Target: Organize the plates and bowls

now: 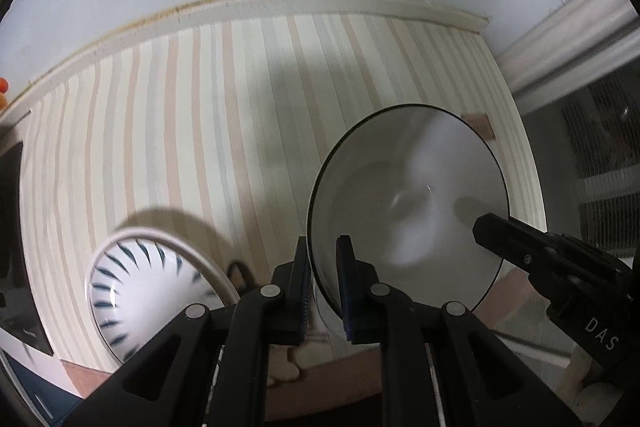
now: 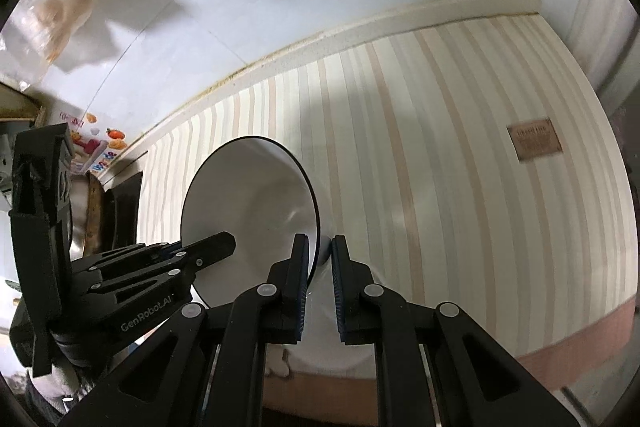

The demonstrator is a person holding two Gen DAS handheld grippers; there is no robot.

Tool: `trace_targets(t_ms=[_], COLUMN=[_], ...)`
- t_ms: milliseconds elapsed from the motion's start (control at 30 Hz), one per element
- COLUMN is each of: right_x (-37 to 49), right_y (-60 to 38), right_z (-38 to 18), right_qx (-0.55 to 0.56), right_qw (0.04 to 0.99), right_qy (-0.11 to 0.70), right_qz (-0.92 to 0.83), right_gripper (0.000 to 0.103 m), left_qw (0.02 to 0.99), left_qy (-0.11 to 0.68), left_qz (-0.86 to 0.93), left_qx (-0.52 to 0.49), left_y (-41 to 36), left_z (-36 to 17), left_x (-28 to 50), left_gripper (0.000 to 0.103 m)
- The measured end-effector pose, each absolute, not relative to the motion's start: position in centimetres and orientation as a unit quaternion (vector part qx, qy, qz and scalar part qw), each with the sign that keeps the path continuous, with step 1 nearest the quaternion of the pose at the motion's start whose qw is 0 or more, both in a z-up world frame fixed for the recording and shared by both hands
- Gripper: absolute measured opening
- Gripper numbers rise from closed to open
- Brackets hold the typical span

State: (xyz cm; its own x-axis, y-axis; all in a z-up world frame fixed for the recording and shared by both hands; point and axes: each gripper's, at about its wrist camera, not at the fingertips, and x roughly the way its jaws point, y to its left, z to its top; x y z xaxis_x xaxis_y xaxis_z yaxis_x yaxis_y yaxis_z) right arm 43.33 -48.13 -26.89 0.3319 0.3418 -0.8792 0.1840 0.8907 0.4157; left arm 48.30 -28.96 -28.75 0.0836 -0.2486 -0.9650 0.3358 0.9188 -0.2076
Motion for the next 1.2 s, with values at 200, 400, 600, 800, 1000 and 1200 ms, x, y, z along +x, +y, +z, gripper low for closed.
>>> trace_targets(t_ms=[200, 400, 600, 800, 1000, 1200], right_x=[40.2, 38.8, 38.6, 38.3, 38.4, 38.8], right_y=[-48.3, -48.6, -48.8, -48.8, -48.7, -48.4], right_z=[-28.5, -30.4, -31.6, -32.6, -33.4, -34.0], right_qx=[0.240, 0.246, 0.249, 0.252, 0.255, 0.252], right_qw=[0.772, 0.761, 0.753, 0.746, 0.738, 0.731], right_qy=[0.587, 0.599, 0.609, 0.617, 0.624, 0.633], right_qz=[0.041, 0.033, 0.027, 0.027, 0.030, 0.034], right_gripper=[0.013, 0.013, 0.013, 0.013, 0.013, 0.013], left_qw=[0.723, 0.710, 0.698, 0.691, 0.691, 0.689], left_qy=[0.658, 0.669, 0.681, 0.686, 0.684, 0.684], left_qz=[-0.206, -0.209, -0.205, -0.204, -0.199, -0.193], left_qx=[0.047, 0.066, 0.081, 0.098, 0.122, 0.140], left_y=[-29.2, -29.9, -30.7, -31.1, -31.7, -32.0], left_z=[-30.0, -31.7, -33.2, -33.9, -34.2, -34.6], left_x=[46.8, 45.7, 45.2, 44.9, 44.9, 44.7], left_gripper=[0.010, 0.010, 0.010, 0.010, 0.010, 0.011])
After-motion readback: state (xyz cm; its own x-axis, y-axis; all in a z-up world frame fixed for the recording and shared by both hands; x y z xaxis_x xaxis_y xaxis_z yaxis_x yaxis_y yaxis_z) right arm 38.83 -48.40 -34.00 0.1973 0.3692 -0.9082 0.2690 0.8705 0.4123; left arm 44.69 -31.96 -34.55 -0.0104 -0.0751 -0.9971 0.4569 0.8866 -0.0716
